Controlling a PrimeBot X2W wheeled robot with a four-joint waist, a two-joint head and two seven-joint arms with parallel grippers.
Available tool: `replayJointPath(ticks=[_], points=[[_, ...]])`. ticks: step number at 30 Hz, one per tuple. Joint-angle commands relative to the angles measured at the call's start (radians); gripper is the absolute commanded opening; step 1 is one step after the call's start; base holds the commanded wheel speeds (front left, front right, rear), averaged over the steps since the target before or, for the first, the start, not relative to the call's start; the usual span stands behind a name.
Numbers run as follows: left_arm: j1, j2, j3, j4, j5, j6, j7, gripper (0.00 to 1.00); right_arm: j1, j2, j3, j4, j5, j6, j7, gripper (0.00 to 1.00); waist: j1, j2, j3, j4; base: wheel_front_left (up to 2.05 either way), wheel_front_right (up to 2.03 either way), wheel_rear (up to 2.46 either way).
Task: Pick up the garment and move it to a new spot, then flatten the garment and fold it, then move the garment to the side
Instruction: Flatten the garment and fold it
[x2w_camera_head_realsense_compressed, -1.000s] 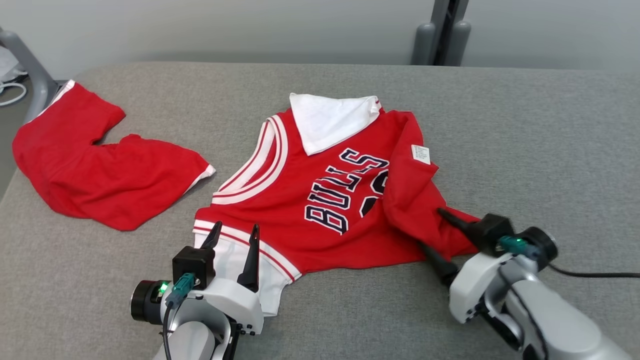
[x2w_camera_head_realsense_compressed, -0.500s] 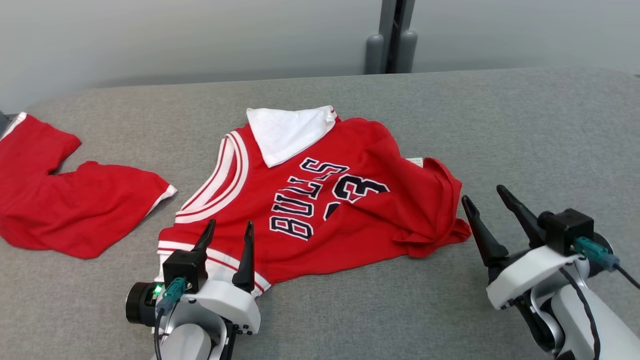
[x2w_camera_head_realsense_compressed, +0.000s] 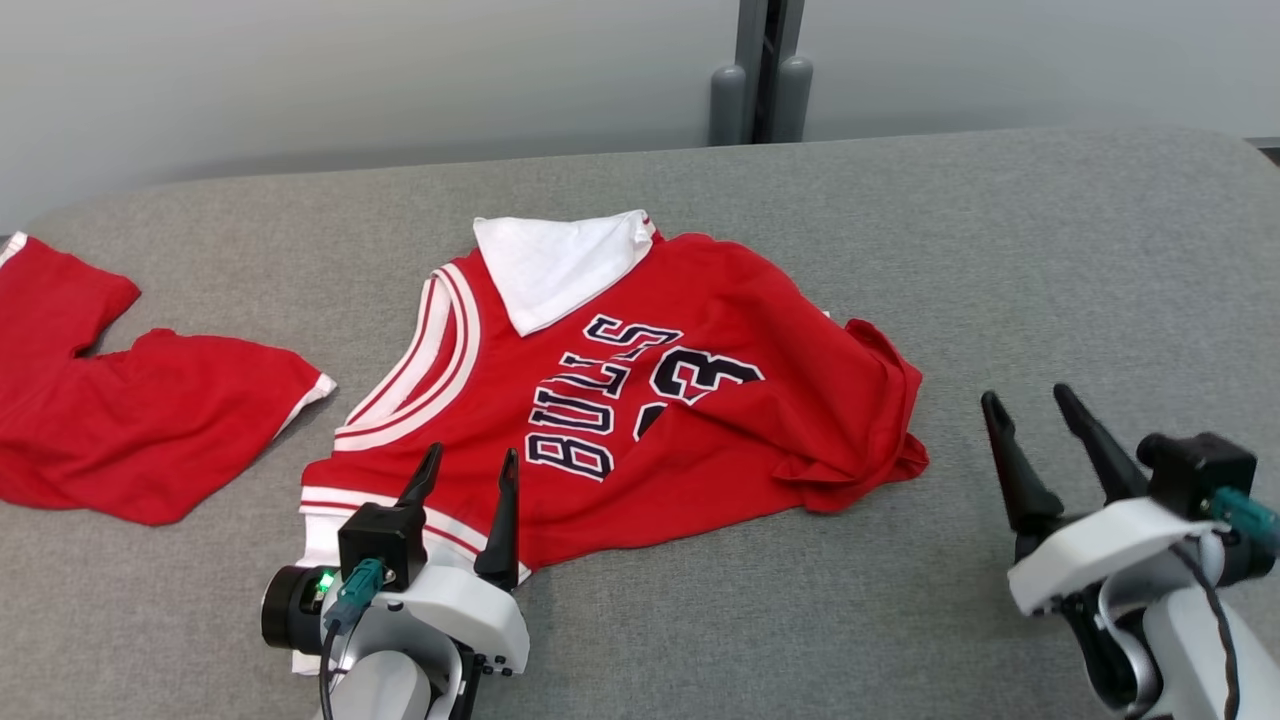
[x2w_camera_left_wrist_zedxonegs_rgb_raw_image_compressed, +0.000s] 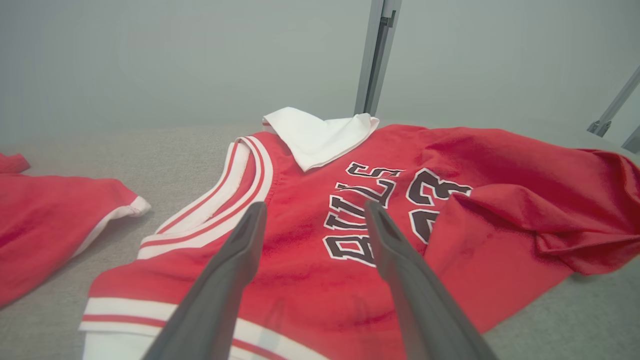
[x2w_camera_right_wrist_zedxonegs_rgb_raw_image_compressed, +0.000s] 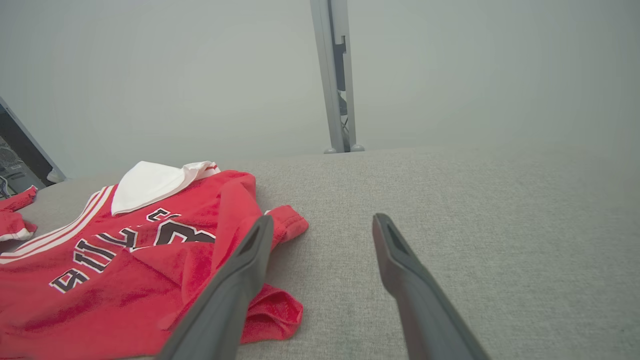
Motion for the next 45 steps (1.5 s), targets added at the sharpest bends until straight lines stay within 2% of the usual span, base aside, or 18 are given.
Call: replayJointPath(ticks=[1, 6, 11, 12, 20, 28, 30, 31, 37, 45], points=[[-0.014, 0.003, -0.004, 0.001, 0.009, -0.007, -0.007, 1.0, -0.038, 0.002, -0.021, 0.007, -0.008, 0.0, 0.023, 1.0, 0.0, 0.0, 0.011, 0.013, 0.0, 0.0, 0.0], [-0.024, 0.001, -0.012, 0.002, 0.012, -0.007, -0.007, 1.0, -0.118, -0.006, -0.036, 0.057, -0.019, 0.0, 0.104, 1.0, 0.0, 0.0, 0.035, 0.038, 0.0, 0.0, 0.0], [-0.045, -0.009, -0.027, 0.009, 0.015, -0.015, -0.007, 1.0, -0.247, -0.017, -0.039, 0.154, 0.041, 0.0, 0.244, 1.0, 0.0, 0.0, 0.07, 0.081, 0.0, 0.0, 0.0], [-0.049, -0.013, -0.034, 0.015, 0.016, -0.018, -0.007, 1.0, -0.298, -0.027, -0.034, 0.2, 0.07, 0.0, 0.305, 1.0, 0.0, 0.0, 0.083, 0.101, 0.0, 0.0, 0.0], [-0.079, -0.037, -0.052, 0.036, 0.01, -0.026, -0.008, 1.0, -0.445, -0.052, -0.03, 0.369, 0.159, 0.0, 0.506, 1.0, 0.0, 0.0, 0.126, 0.176, 0.0, 0.0, 0.0], [-0.085, -0.047, -0.053, 0.041, 0.013, -0.028, -0.008, 1.0, -0.507, -0.096, 0.043, 0.478, 0.115, 0.0, 0.649, 1.0, 0.0, 0.0, 0.14, 0.218, 0.0, 0.0, 0.0], [-0.084, -0.05, -0.051, 0.039, 0.015, -0.028, -0.008, 1.0, -0.512, -0.103, 0.058, 0.489, 0.106, -0.001, 0.654, 0.21, 0.0, 0.0, 0.143, 0.221, 0.0, 0.0, 0.0], [-0.084, -0.05, -0.049, 0.038, 0.016, -0.028, -0.008, 1.0, -0.517, -0.104, 0.06, 0.492, 0.106, -0.001, 0.65, 0.0, 0.0, 0.0, 0.144, 0.222, 0.0, 0.0, 0.0], [-0.087, -0.054, -0.04, 0.035, 0.021, -0.028, -0.009, 1.0, -0.55, -0.121, 0.043, 0.488, 0.085, -0.001, 0.553, 0.0, 0.0, 0.0, 0.149, 0.218, 0.0, 0.0, 0.0], [-0.105, -0.056, -0.033, 0.028, 0.034, -0.034, -0.009, 1.0, -0.629, -0.151, -0.018, 0.484, 0.034, 0.0, 0.307, 0.0, 0.0, 0.0, 0.169, 0.199, 0.0, 0.0, 0.0]])
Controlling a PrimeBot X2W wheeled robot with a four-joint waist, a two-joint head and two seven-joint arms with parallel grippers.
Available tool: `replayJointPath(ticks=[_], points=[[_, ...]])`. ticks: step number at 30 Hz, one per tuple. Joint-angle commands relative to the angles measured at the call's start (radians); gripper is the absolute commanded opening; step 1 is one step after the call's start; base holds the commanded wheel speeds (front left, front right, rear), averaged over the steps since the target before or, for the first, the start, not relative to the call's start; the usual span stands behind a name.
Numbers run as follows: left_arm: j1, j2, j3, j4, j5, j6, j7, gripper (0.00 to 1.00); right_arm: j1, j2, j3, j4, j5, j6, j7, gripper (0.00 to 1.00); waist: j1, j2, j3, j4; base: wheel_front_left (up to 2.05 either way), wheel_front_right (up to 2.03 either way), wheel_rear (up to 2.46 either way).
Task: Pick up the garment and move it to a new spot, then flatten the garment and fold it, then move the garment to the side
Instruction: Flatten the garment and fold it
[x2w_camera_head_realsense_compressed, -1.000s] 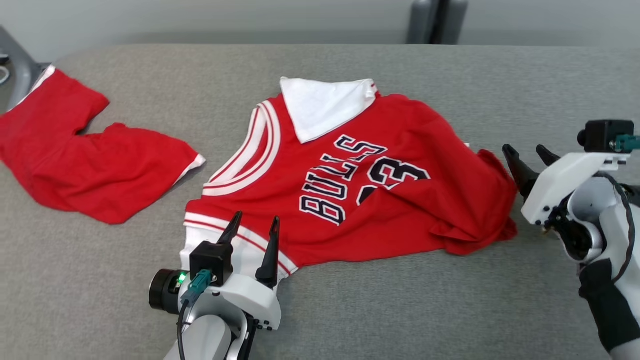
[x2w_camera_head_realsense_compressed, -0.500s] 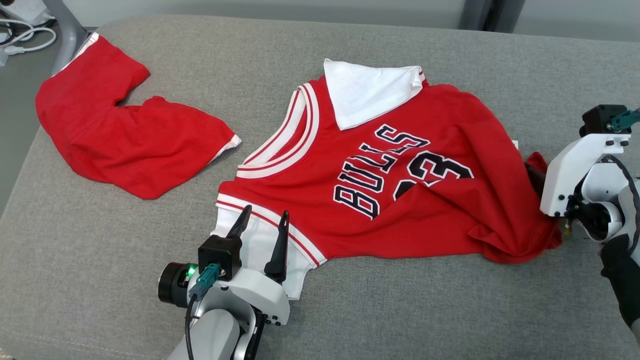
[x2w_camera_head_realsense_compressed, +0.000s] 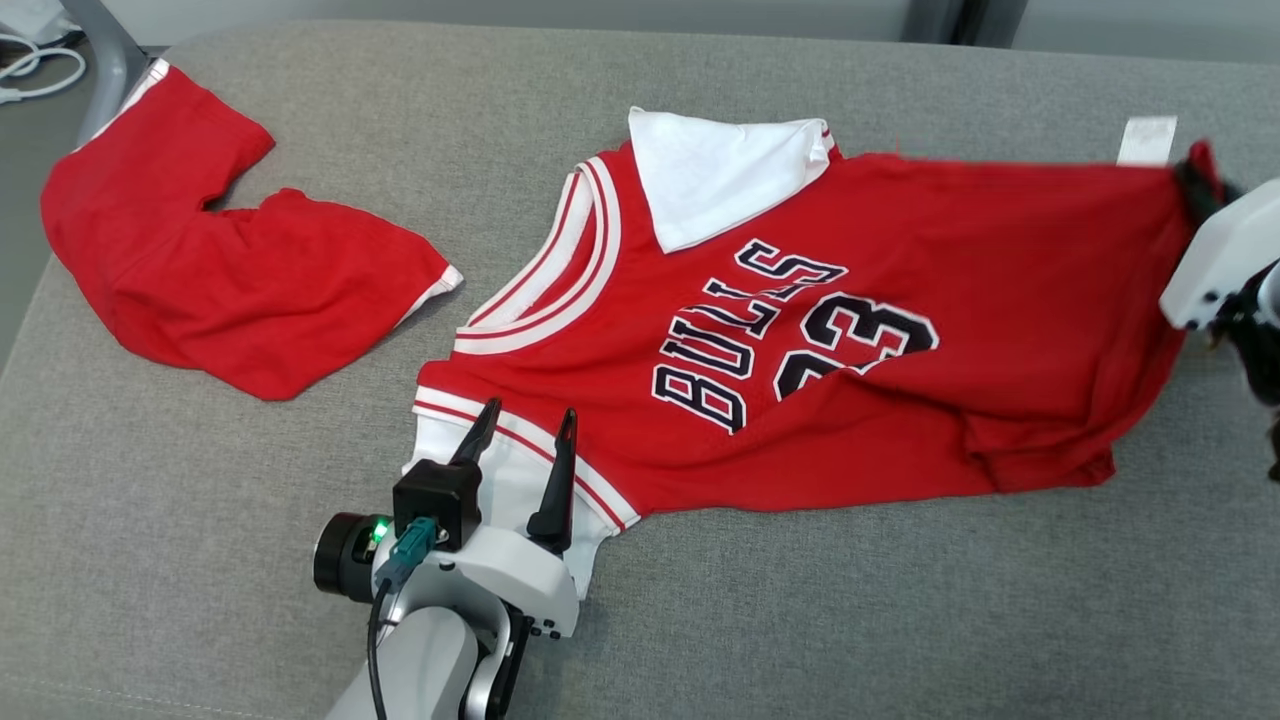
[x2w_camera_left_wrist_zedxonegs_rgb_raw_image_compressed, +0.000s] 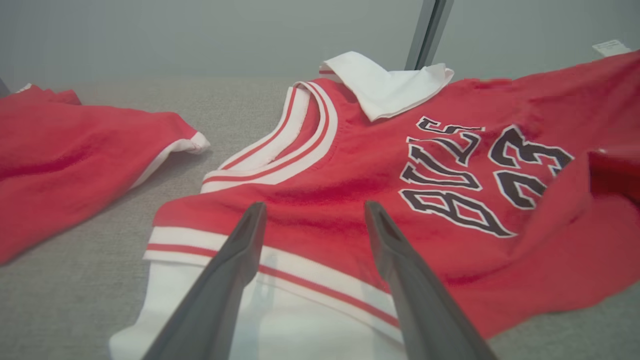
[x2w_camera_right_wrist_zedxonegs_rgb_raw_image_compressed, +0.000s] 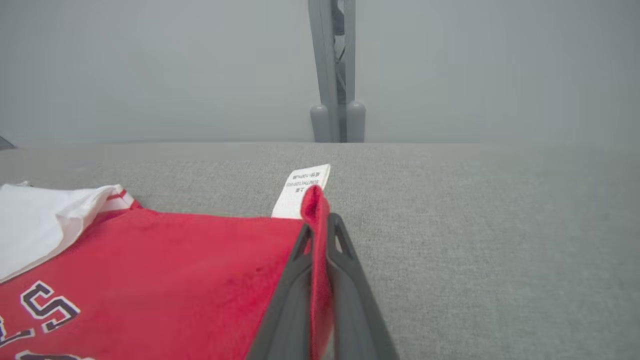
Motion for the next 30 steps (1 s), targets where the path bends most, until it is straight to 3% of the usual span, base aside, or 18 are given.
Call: replayJointPath(ticks=[1, 11, 12, 13, 23, 30], points=[[-0.024, 0.003, 0.003, -0.005, 0.01, -0.004, -0.004, 1.0, -0.026, -0.008, -0.004, -0.006, -0.009, 0.0, -0.047, 0.0, 0.0, 0.0, 0.012, -0.002, 0.0, 0.0, 0.0], [-0.059, 0.002, -0.021, -0.002, 0.015, -0.021, -0.004, 1.0, -0.176, -0.08, 0.035, 0.051, -0.048, -0.001, -0.283, 0.0, 0.0, 0.0, 0.067, 0.031, 0.0, 0.0, 0.0], [-0.062, 0.002, -0.025, -0.003, 0.013, -0.018, -0.004, 1.0, -0.194, -0.086, 0.039, 0.066, -0.053, -0.001, -0.304, 0.83, 0.0, 0.0, 0.072, 0.036, 0.0, 0.0, 0.0], [-0.063, 0.002, -0.029, -0.004, 0.01, -0.018, -0.004, 1.0, -0.207, -0.084, 0.033, 0.098, -0.042, -0.001, -0.295, 1.0, 0.0, 0.0, 0.076, 0.041, 0.0, 0.0, 0.0], [-0.054, 0.002, -0.026, 0.003, 0.001, 0.0, -0.004, 1.0, -0.225, -0.049, 0.12, 0.242, -0.041, -0.001, -0.325, 1.0, 0.0, 0.0, 0.061, 0.023, 0.0, 0.0, 0.0], [-0.033, 0.005, 0.008, 0.007, 0.008, 0.002, -0.004, 1.0, -0.144, -0.024, 0.158, 0.182, 0.026, -0.001, -0.392, 1.0, 0.0, 0.0, -0.007, -0.04, 0.0, 0.0, 0.0]])
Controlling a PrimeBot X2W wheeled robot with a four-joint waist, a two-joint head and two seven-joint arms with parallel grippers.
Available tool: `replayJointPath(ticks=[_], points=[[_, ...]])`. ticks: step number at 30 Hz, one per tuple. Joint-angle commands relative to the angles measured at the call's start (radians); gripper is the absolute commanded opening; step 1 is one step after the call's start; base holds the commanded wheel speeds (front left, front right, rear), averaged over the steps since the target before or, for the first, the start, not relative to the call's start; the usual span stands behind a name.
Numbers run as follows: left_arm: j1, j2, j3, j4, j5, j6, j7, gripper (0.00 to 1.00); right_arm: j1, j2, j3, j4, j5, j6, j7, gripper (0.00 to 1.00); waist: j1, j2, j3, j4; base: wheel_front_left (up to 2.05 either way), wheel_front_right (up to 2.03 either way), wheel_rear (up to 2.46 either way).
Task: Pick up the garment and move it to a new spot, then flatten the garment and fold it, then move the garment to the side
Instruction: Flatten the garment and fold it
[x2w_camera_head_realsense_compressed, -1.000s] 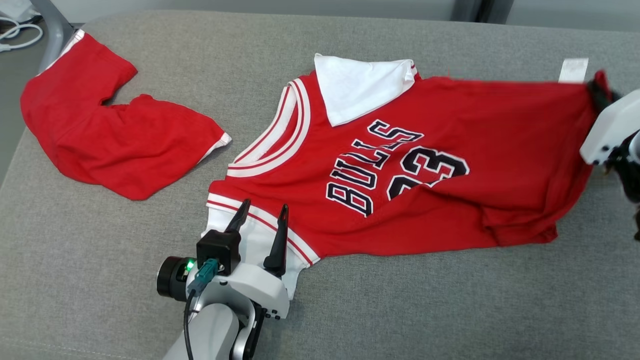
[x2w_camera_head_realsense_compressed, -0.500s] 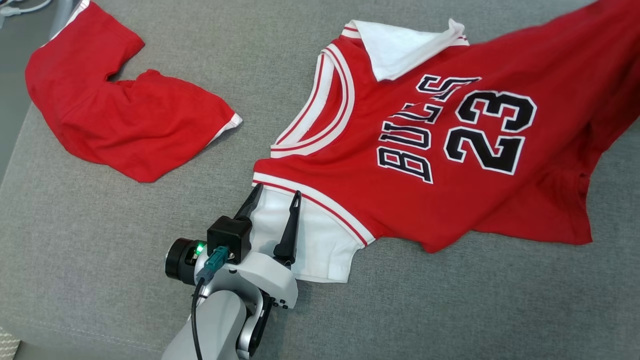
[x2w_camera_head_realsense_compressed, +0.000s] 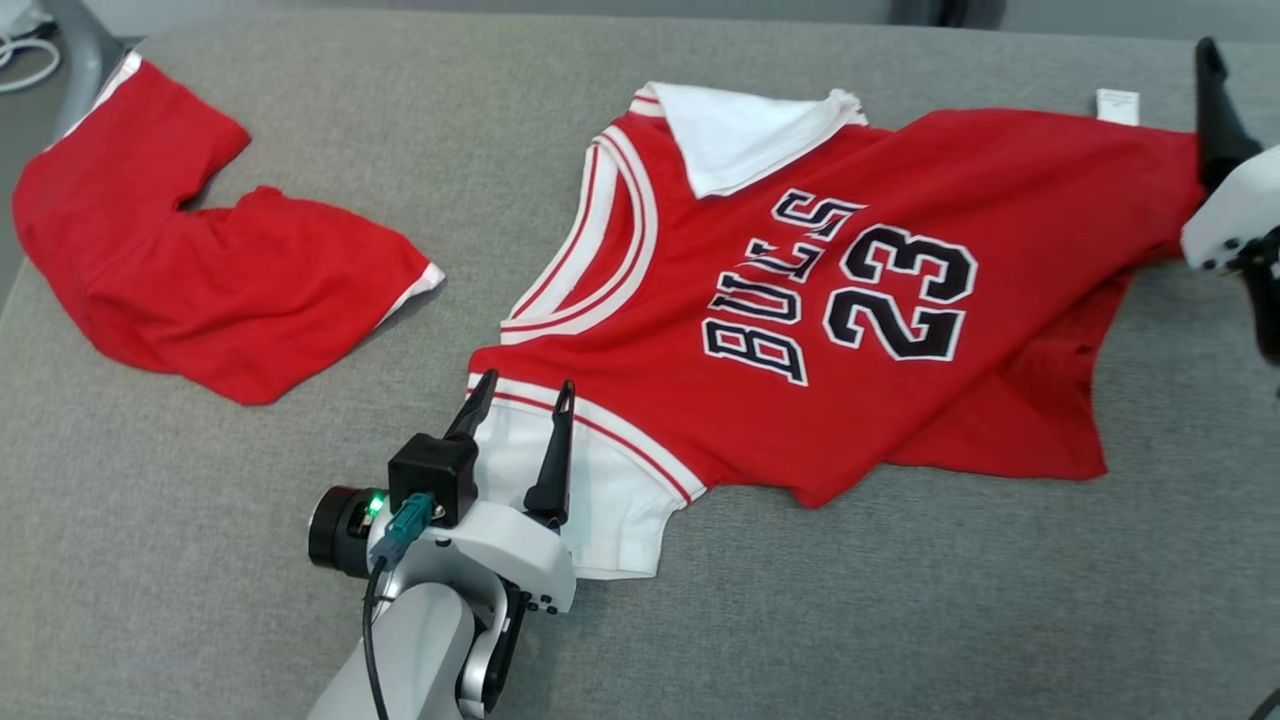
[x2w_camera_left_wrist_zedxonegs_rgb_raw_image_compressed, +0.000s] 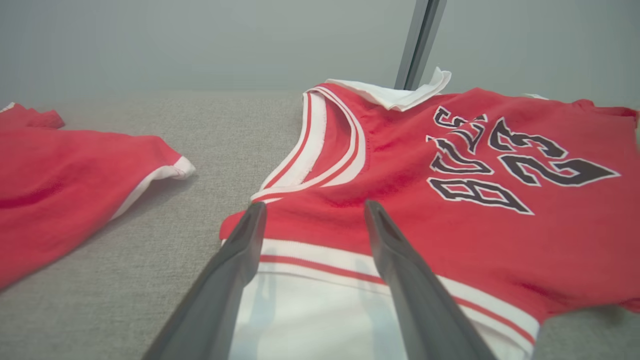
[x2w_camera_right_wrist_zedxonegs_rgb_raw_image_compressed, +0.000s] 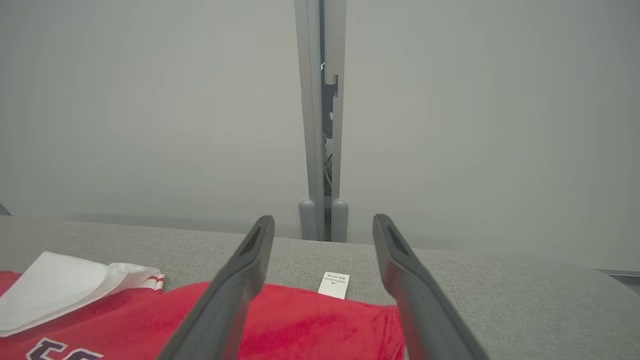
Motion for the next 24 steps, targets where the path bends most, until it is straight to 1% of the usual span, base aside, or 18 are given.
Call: replayJointPath(ticks=[1, 5, 7, 9, 13, 15, 16, 17, 20, 24], points=[[0.018, 0.01, 0.014, 0.002, 0.003, 0.006, -0.004, 1.0, 0.051, 0.002, 0.012, -0.041, 0.026, -0.001, -0.016, 1.0, 0.0, 0.0, -0.042, -0.038, 0.0, 0.0, 0.0], [0.045, 0.02, 0.041, -0.002, 0.004, 0.008, -0.004, 1.0, 0.167, -0.007, 0.002, -0.174, 0.087, -0.001, -0.026, 1.0, 0.0, 0.0, -0.087, -0.07, 0.0, 0.0, 0.0], [0.063, 0.025, 0.054, -0.005, 0.003, 0.01, -0.004, 1.0, 0.245, -0.015, -0.031, -0.268, 0.1, -0.001, -0.026, 1.0, 0.0, 0.0, -0.106, -0.085, 0.0, 0.0, 0.0], [0.077, 0.028, 0.067, -0.009, 0.002, 0.011, -0.004, 1.0, 0.339, -0.007, -0.074, -0.359, 0.105, -0.001, -0.026, 1.0, 0.0, 0.0, -0.122, -0.098, 0.0, 0.0, 0.0], [0.101, 0.036, 0.087, -0.015, 0.002, 0.009, -0.004, 1.0, 0.517, 0.031, -0.176, -0.514, 0.082, -0.001, -0.026, 1.0, 0.0, 0.0, -0.143, -0.114, 0.0, 0.0, 0.0], [0.109, 0.039, 0.094, -0.018, 0.005, 0.007, -0.004, 1.0, 0.604, 0.072, -0.23, -0.575, 0.077, -0.001, -0.026, 1.0, 0.0, 0.0, -0.148, -0.117, 0.0, 0.0, 0.0], [0.113, 0.04, 0.096, -0.018, 0.006, 0.006, -0.004, 1.0, 0.644, 0.092, -0.249, -0.6, 0.071, -0.001, -0.026, 1.0, 0.0, 0.0, -0.149, -0.117, 0.0, 0.0, 0.0], [0.113, 0.04, 0.096, -0.018, 0.006, 0.006, -0.004, 1.0, 0.644, 0.092, -0.249, -0.6, 0.071, -0.001, -0.026, 1.0, 0.0, 0.0, -0.149, -0.117, 0.0, 0.0, 0.0], [0.12, 0.039, 0.101, -0.021, 0.01, 0.005, -0.004, 1.0, 0.736, 0.145, -0.281, -0.653, 0.052, -0.001, -0.025, 1.0, 0.0, 0.0, -0.155, -0.119, 0.0, 0.0, 0.0], [0.132, 0.038, 0.101, -0.017, 0.015, 0.001, -0.004, 1.0, 0.801, 0.193, -0.263, -0.654, 0.031, -0.001, -0.025, 1.0, 0.0, 0.0, -0.159, -0.121, 0.0, 0.0, 0.0]])
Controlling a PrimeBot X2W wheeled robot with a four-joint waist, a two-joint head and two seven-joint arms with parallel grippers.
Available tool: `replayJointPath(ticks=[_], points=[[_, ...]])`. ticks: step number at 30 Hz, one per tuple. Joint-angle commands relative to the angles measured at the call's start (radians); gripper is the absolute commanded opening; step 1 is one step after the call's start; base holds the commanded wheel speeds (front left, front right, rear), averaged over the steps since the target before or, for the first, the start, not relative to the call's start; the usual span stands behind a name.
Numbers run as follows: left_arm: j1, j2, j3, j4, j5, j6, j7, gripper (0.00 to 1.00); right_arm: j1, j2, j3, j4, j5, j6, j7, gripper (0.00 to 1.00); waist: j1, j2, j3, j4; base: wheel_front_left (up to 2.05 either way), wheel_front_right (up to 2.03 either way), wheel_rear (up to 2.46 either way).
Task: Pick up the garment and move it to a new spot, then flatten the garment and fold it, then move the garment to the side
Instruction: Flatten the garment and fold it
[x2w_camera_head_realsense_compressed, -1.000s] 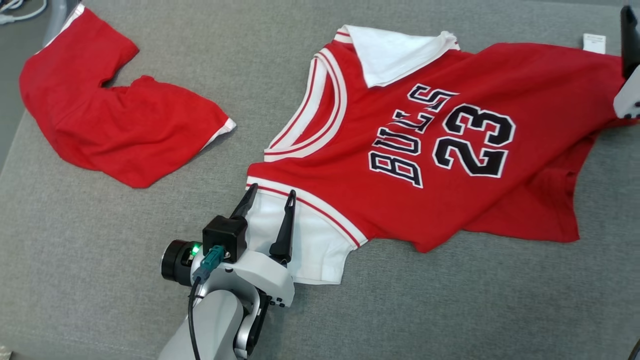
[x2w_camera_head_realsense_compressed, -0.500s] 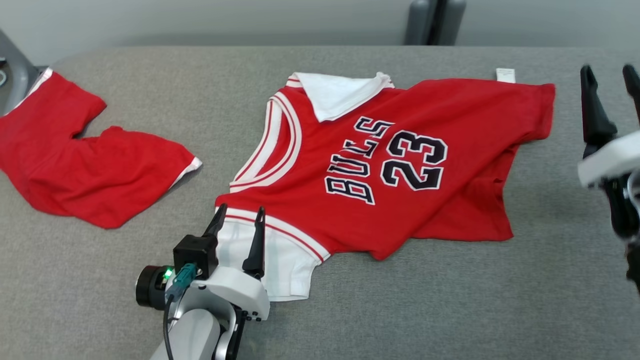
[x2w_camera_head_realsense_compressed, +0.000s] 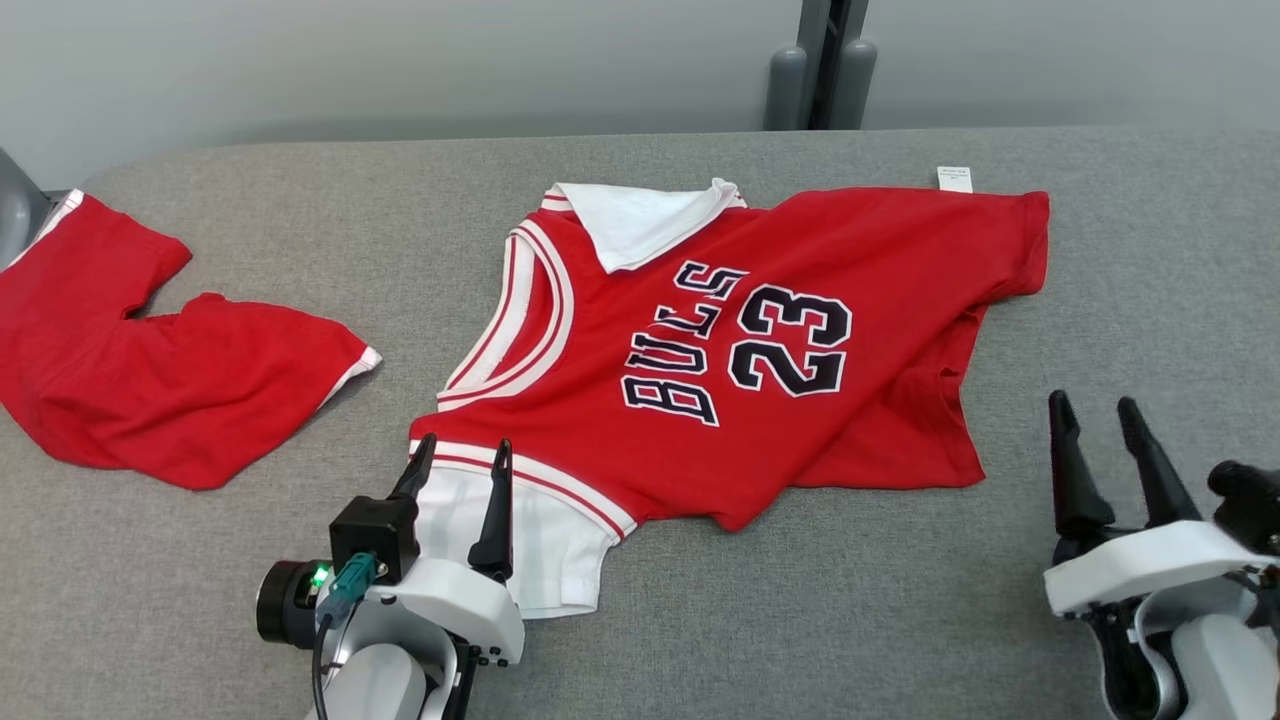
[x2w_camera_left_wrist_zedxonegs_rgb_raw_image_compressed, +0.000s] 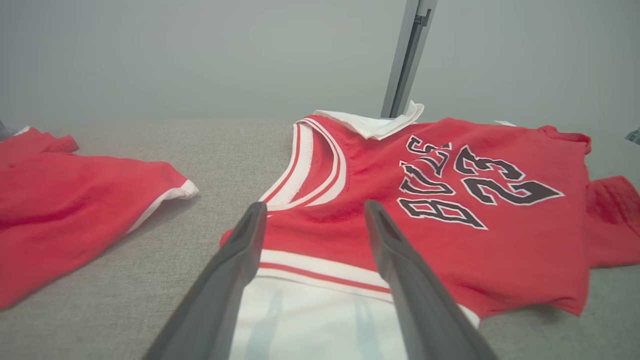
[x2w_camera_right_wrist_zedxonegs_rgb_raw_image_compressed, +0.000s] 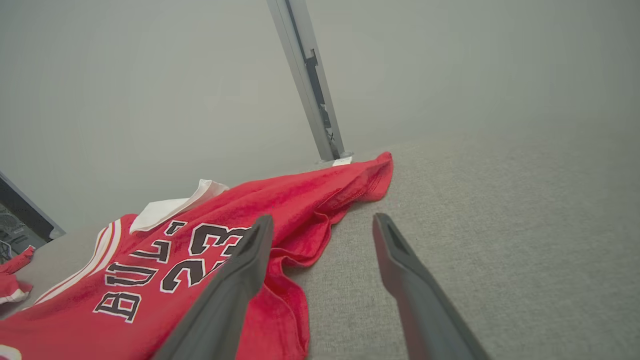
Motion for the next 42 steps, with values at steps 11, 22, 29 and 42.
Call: replayJointPath(ticks=[11, 22, 29, 42], points=[[0.005, 0.005, -0.01, 0.015, 0.017, -0.009, -0.004, 1.0, -0.002, 0.037, 0.008, 0.19, 0.019, 0.0, 0.061, 1.0, 0.0, 0.0, -0.003, 0.035, 0.0, 0.0, 0.0], [0.006, 0.003, -0.016, 0.02, 0.019, -0.007, -0.004, 1.0, -0.042, 0.06, 0.023, 0.305, 0.037, 0.0, 0.08, 1.0, 0.0, 0.0, 0.008, 0.079, 0.0, 0.0, 0.0], [0.012, 0.003, -0.021, 0.026, 0.016, -0.007, -0.004, 1.0, -0.064, 0.062, 0.04, 0.343, 0.044, 0.0, 0.07, 0.0, 0.0, 0.0, 0.003, 0.096, 0.0, 0.0, 0.0], [0.059, 0.034, -0.036, 0.045, 0.006, 0.034, 0.117, 1.0, -0.057, 0.047, -0.001, 0.331, 0.048, 0.0, 0.012, 0.0, 0.0, 0.0, -0.029, 0.087, 0.0, 0.0, 0.0]])
